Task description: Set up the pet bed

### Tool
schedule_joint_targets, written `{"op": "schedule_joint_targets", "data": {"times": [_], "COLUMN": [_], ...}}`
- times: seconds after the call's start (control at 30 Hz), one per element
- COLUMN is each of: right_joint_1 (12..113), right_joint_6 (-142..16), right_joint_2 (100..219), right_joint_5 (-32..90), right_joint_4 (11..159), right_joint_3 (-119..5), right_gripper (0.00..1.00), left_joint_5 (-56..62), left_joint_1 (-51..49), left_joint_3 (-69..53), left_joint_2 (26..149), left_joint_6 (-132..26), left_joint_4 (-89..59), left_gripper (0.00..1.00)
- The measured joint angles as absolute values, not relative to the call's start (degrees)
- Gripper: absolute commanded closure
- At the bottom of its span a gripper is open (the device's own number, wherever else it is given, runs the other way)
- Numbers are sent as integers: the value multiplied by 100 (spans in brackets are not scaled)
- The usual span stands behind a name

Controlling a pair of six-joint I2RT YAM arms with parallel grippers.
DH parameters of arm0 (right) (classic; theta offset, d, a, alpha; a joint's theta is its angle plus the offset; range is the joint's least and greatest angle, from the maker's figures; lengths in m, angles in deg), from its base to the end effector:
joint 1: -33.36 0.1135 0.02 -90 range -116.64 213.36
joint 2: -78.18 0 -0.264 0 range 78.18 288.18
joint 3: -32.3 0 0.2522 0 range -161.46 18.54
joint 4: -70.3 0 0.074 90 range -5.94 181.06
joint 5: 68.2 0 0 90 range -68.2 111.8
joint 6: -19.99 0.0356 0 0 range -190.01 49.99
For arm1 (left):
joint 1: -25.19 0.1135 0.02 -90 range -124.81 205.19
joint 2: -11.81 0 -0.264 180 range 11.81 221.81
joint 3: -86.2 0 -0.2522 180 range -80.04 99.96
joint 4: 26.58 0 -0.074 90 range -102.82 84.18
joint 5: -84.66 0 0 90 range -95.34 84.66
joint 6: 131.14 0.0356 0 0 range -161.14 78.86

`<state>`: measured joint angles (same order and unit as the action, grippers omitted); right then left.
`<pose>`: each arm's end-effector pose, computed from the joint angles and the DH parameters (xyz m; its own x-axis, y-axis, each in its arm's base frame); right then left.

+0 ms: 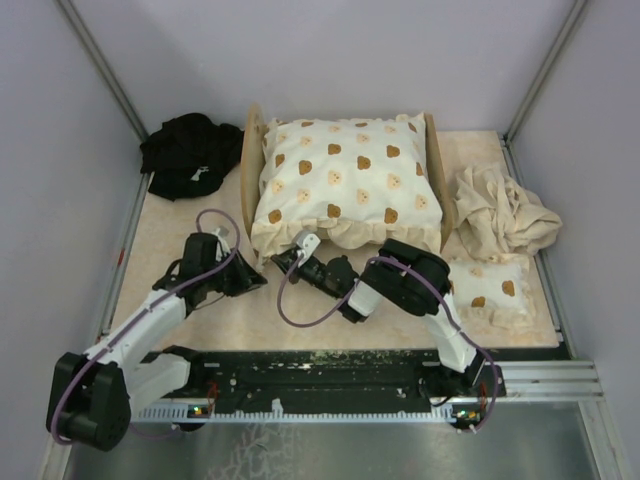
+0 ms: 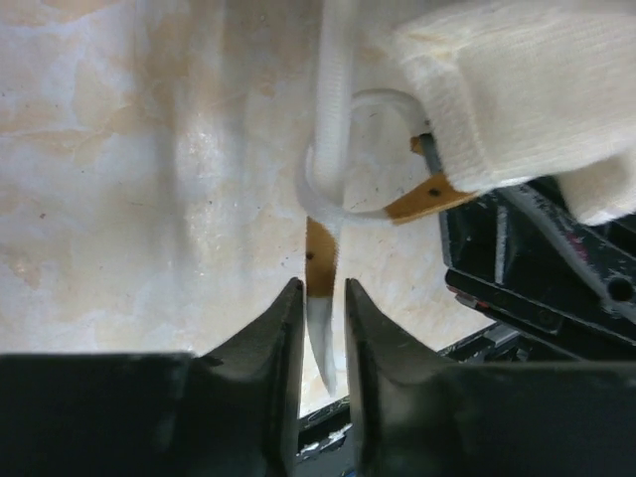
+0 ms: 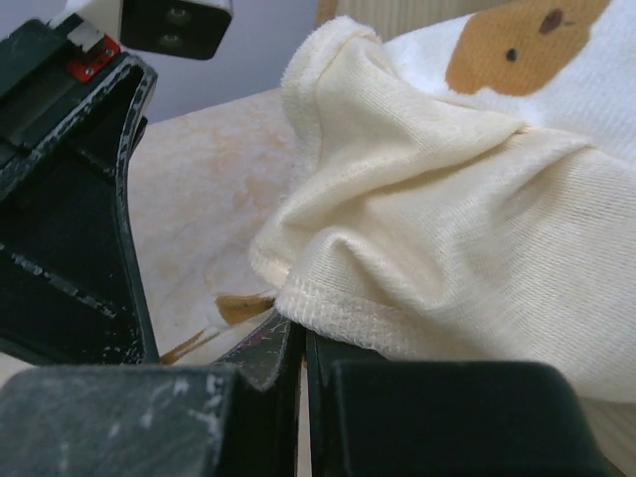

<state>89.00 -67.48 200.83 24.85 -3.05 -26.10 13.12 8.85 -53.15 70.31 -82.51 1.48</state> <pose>0.2130 0.3149 0.1260 0.0515 0.1534 -0.9868 -0.8571 0.5140 0.0352 0.1860 -0.0663 0.1839 -0.8333 -0.4090 -0.3718 -0.0966 0.7701 -0.6305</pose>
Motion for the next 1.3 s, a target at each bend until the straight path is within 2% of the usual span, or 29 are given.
{"op": "schedule_joint_targets", "data": {"times": [0.07,0.4,0.67,0.77,0.83,0.97,1.0,1.03,1.2,1.3], "right_joint_1": [8893,8845,8819,8819,8819,8819,8819,8819,8819,8819], "right_joint_6": [-6762,-7050,-7306,-7450,-7520,-7603,-7610,-7647,-7756,-7911], "right_joint_2": [20083,20096,20096,20096,20096,20096,20096,20096,20096,20096], "right_joint_5": [2597,3012,3233,3357,3410,3464,3477,3502,3571,3696], "right_joint_4": [-307,-316,-316,-316,-316,-316,-318,-318,-314,-318], "right_joint_3": [-2617,-2689,-2691,-2691,-2691,-2691,-2691,-2696,-2724,-2816], "right_gripper": [100,100,100,100,100,100,100,100,100,100], "left_joint_5": [1306,739,333,418,501,718,768,934,1113,1109], "left_joint_1": [885,896,955,959,959,961,961,961,975,983], "left_joint_3": [-5245,-4565,-4414,-4416,-4418,-4456,-4458,-4458,-4416,-4270], "left_joint_2": [6987,6648,6756,6841,6878,6948,6965,6989,6987,6987], "left_joint_6": [-8266,-8080,-8032,-8170,-8288,-8507,-8526,-8561,-8496,-8351], "left_joint_4": [205,415,56,-158,-306,-636,-685,-844,-953,-851], "left_gripper": [56,38,37,39,46,78,97,100,99,82]}}
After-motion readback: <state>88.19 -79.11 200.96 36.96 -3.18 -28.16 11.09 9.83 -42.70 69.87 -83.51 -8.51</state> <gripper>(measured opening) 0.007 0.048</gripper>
